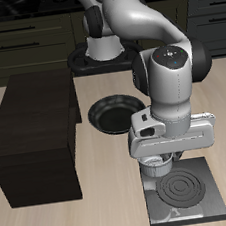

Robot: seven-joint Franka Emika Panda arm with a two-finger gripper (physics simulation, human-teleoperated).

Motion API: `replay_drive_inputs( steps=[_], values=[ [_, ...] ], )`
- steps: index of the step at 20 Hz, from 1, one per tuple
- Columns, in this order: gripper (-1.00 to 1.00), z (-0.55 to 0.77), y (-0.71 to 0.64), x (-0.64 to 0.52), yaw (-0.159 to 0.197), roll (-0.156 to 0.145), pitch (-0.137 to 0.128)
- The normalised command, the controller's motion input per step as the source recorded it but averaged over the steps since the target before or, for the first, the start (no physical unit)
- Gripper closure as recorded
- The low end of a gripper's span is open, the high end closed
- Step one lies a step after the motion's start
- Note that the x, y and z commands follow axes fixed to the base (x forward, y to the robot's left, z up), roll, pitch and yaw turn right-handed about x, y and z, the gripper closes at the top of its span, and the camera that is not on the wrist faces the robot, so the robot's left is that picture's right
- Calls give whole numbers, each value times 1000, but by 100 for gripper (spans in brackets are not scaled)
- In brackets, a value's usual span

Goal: Place the ramekin on the stove

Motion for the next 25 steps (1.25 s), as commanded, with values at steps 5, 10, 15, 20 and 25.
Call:
replay_drive_inputs(
  steps=[5, 10, 15, 20, 25],
  values=[
    [100, -345, 167, 46, -7, 15, 50],
    [100, -263, 302, -105, 10, 41, 28],
    [100, -150, 111, 11, 26, -2, 12],
    [-100, -70, 146, -59, 39, 26, 24],
    [-100, -28, -84, 22, 36, 18, -5]
  ],
)
